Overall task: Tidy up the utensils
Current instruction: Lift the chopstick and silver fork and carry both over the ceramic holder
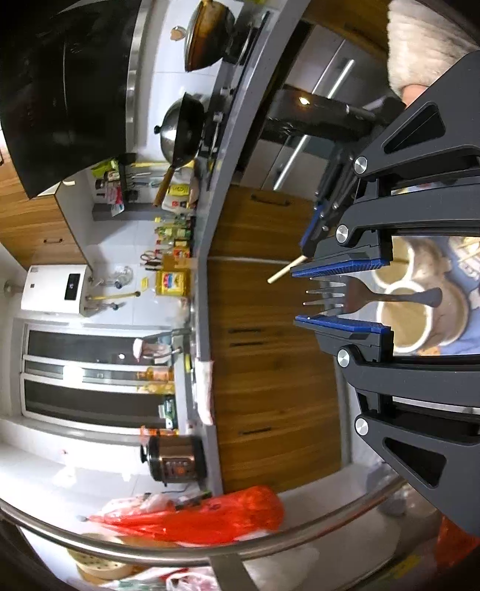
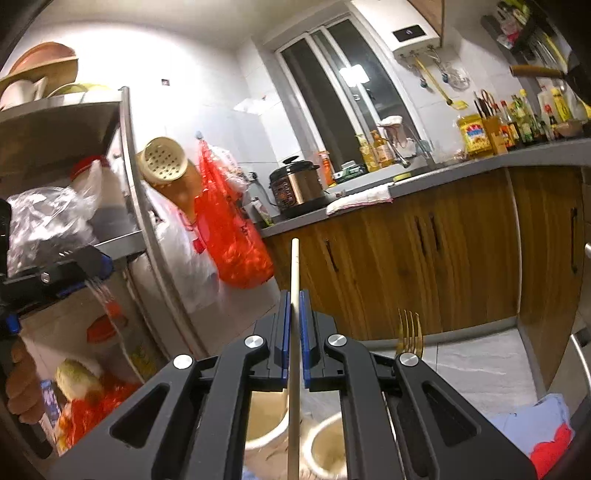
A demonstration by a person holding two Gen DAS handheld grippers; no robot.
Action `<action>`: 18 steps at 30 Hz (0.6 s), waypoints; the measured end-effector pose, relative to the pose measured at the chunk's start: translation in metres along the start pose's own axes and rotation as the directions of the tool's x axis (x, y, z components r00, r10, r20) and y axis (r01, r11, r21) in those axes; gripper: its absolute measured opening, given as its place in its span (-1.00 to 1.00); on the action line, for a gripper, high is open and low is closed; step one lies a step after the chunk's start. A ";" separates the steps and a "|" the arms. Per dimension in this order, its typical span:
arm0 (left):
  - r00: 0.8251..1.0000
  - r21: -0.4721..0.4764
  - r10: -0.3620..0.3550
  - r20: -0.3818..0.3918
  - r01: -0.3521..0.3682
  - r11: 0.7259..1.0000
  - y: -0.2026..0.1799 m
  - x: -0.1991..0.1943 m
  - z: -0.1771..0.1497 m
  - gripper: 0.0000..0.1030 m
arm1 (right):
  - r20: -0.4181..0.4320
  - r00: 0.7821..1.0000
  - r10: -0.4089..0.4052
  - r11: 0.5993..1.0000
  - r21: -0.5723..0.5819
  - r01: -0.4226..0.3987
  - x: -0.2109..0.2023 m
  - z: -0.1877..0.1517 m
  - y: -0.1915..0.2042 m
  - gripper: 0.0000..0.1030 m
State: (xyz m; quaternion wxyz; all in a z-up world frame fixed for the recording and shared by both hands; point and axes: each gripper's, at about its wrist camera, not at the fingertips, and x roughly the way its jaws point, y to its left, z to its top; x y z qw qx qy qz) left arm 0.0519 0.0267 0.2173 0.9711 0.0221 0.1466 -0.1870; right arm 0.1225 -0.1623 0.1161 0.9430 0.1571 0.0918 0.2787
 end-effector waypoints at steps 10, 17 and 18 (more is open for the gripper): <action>0.998 0.011 0.058 -0.014 -0.057 0.998 0.010 0.036 -0.004 -0.57 | 0.028 1.000 -0.005 0.999 0.049 0.003 0.036 -0.002 -0.019 -0.90; 0.995 -0.040 0.046 -0.092 -0.050 0.998 0.035 0.064 -0.034 -0.57 | 0.021 1.000 0.009 0.999 0.032 -0.009 0.055 -0.011 -0.020 -0.90; 0.994 -0.044 0.044 -0.096 -0.049 0.998 0.037 0.065 -0.035 -0.57 | 0.016 1.000 0.007 0.999 0.033 -0.008 0.059 -0.013 -0.020 -0.90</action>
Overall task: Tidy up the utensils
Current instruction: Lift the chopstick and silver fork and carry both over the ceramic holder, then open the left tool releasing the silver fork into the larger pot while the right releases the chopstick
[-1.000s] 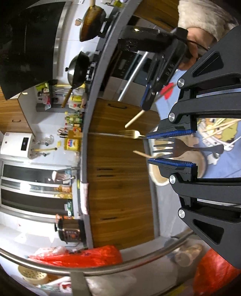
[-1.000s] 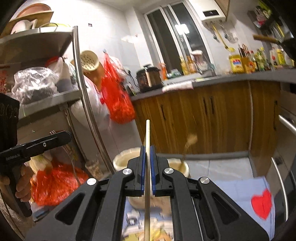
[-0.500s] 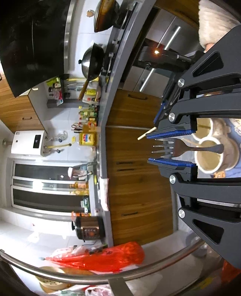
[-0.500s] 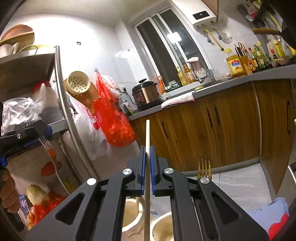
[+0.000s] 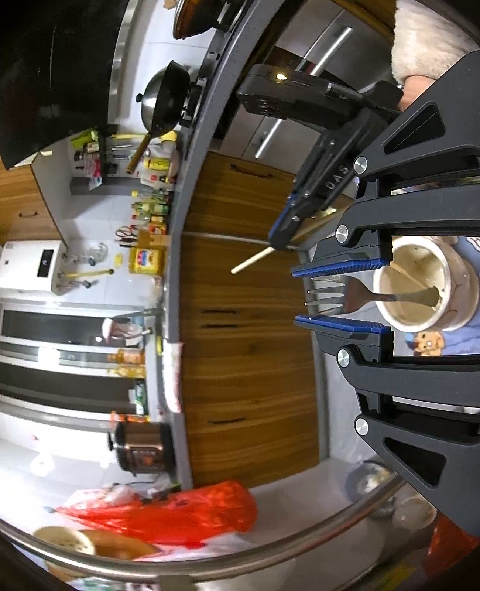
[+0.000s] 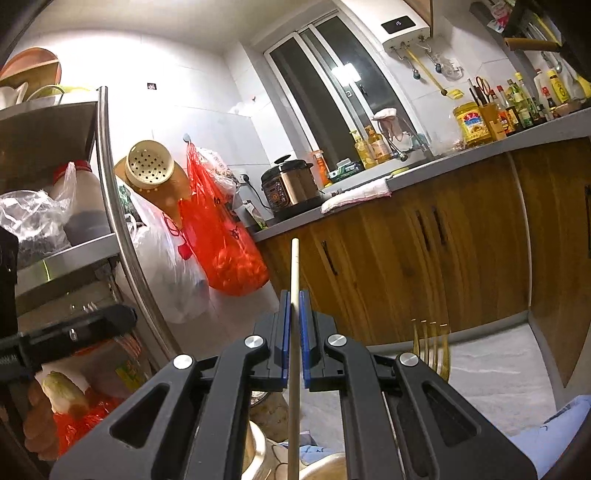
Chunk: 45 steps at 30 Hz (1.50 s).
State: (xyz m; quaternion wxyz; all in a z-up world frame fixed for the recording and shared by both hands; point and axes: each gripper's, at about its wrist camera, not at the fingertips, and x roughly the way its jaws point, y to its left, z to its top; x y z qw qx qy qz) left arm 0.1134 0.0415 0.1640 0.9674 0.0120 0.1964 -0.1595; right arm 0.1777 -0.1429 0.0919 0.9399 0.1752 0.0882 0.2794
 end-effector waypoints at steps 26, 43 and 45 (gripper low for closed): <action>1.000 -0.007 -0.012 -0.019 0.011 1.000 0.009 0.006 -0.021 -0.57 | 0.007 0.991 -0.136 0.986 -0.096 0.136 0.003 -0.011 -0.015 -0.90; 0.995 0.022 -0.027 -0.094 0.030 0.999 0.001 0.019 -0.044 -0.56 | -0.095 0.985 -0.145 0.976 -0.178 0.126 -0.022 -0.041 -0.010 -0.90; 0.994 0.021 -0.026 -0.108 0.028 0.999 0.002 0.022 -0.047 -0.56 | -0.117 0.983 -0.144 0.977 -0.175 0.122 -0.026 -0.046 -0.010 -0.90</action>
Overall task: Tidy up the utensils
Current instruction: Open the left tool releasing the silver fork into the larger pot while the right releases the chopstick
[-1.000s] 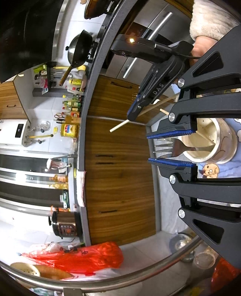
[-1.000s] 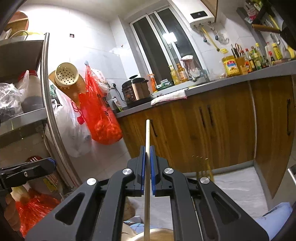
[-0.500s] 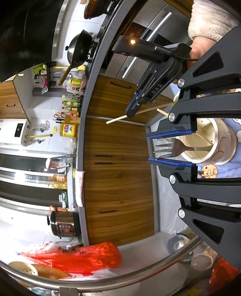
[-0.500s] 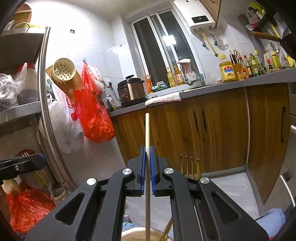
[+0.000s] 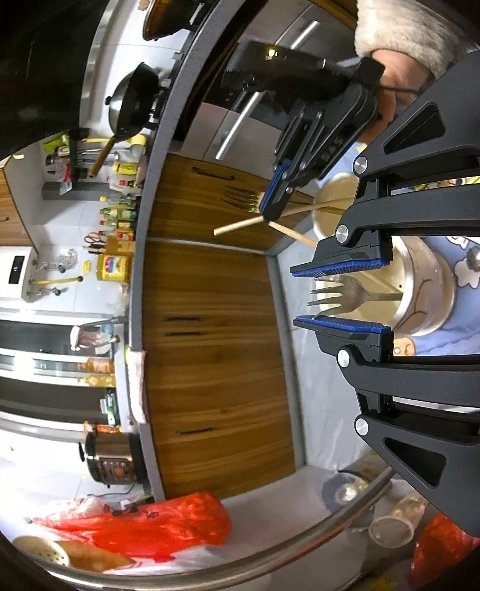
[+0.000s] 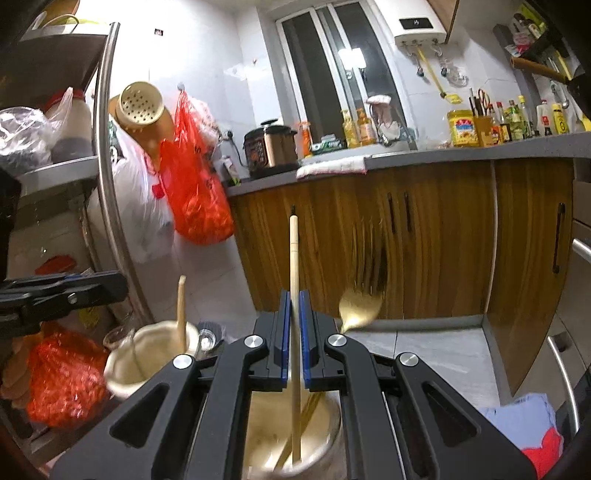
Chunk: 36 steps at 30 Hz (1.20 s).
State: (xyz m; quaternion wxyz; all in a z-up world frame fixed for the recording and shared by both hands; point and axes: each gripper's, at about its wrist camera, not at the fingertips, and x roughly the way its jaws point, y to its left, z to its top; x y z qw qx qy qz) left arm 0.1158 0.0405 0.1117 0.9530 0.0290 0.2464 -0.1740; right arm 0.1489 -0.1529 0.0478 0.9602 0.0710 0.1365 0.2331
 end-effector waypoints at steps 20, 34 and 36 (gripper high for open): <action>0.999 -0.032 0.048 -0.026 -0.049 0.998 0.008 0.009 -0.002 -0.37 | -0.067 0.998 0.018 0.999 0.049 -0.015 -0.010 -0.013 -0.007 -0.57; 0.993 -0.074 0.105 -0.046 -0.108 0.991 -0.001 -0.040 -0.011 0.46 | -0.138 0.990 -0.030 0.991 0.127 0.047 -0.077 0.004 0.004 0.37; 0.993 -0.077 0.103 -0.052 -0.107 0.991 -0.006 -0.049 -0.015 0.50 | -0.159 0.987 -0.034 0.990 0.133 0.055 -0.088 0.002 0.007 0.54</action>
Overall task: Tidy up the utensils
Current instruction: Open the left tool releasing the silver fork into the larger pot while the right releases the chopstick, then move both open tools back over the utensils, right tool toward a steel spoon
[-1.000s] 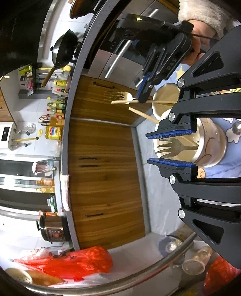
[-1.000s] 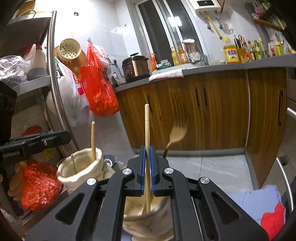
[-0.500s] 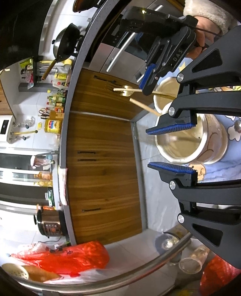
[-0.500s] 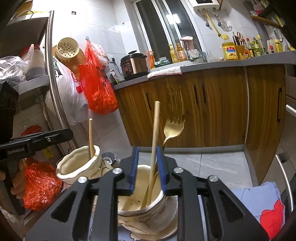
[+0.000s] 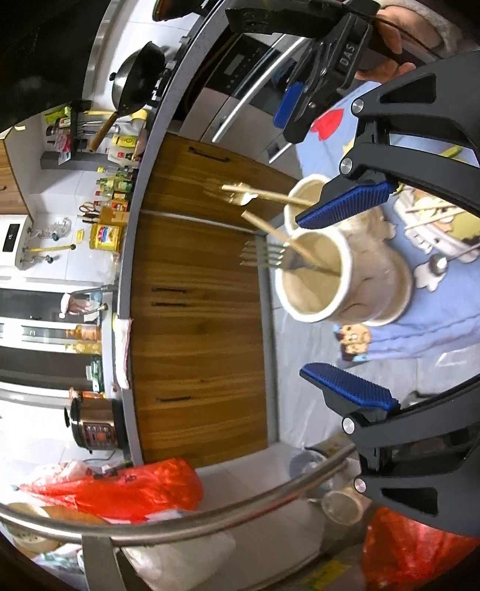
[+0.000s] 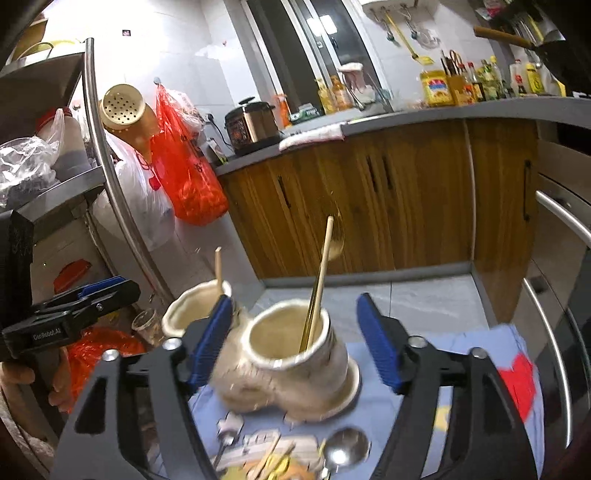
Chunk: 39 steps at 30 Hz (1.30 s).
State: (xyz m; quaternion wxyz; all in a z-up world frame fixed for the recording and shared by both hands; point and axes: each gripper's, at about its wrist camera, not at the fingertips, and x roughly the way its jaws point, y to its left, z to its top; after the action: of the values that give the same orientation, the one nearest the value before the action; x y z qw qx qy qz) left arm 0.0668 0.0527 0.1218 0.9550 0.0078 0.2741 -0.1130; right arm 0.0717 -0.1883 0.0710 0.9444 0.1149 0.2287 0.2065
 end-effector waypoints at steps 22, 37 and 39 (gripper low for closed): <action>0.977 0.027 0.054 -0.208 -0.050 0.998 -0.021 0.030 -0.124 0.83 | -0.218 0.963 -0.159 0.985 0.031 0.170 0.001 -0.082 -0.044 0.86; 0.941 0.068 -0.011 -0.337 0.036 0.997 -0.037 0.061 -0.146 0.56 | -0.331 0.932 -0.147 0.987 0.006 0.158 0.033 -0.093 -0.056 0.34; 0.937 0.073 -0.016 -0.349 0.045 0.996 -0.039 0.064 -0.148 0.36 | -0.353 0.925 -0.144 0.987 0.011 0.158 0.036 -0.096 -0.057 0.16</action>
State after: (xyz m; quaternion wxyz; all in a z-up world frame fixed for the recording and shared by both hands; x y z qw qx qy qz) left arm 0.0336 0.0121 -0.0361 0.8884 0.0616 0.4342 -0.1355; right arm 0.0745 -0.2113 -0.0440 0.8992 0.0766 0.4055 0.1458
